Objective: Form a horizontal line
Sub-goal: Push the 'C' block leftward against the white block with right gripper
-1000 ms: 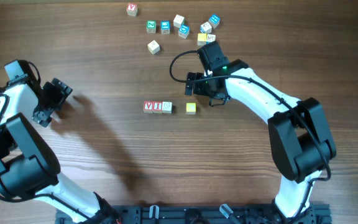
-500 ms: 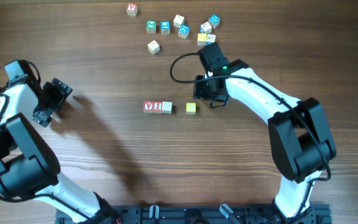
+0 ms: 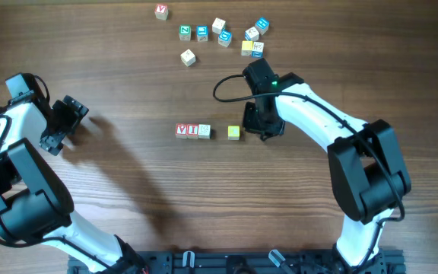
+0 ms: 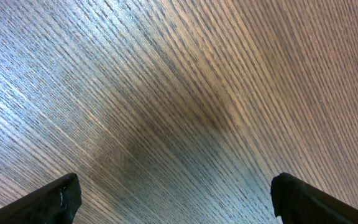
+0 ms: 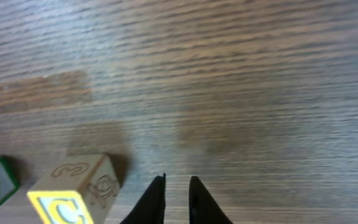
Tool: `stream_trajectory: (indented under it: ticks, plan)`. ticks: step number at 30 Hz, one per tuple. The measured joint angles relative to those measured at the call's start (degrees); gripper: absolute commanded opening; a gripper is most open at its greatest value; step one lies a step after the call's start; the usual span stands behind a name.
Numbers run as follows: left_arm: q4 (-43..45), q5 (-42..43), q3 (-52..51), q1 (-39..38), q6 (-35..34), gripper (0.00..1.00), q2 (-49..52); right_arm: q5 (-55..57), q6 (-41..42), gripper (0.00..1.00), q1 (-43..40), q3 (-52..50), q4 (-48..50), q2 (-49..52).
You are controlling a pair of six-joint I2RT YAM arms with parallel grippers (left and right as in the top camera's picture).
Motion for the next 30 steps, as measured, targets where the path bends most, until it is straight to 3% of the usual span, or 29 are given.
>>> stream_trajectory:
  ticks: [14, 18, 30]
  plan:
    - [0.0, 0.0, 0.0, 0.0, 0.0, 1.00, 0.0, -2.3, 0.0, 0.13, 3.7, 0.0, 3.6, 0.0]
    - [0.0, 0.0, 0.0, 0.0, 0.0, 1.00, 0.0, -1.7, 0.1, 0.04, 3.7, 0.0, 3.6, 0.0]
    - [0.0, 0.0, 0.0, 0.0, 0.0, 1.00, 0.0, -5.4, 0.4, 0.04, 4.0, 0.0, 3.8, 0.0]
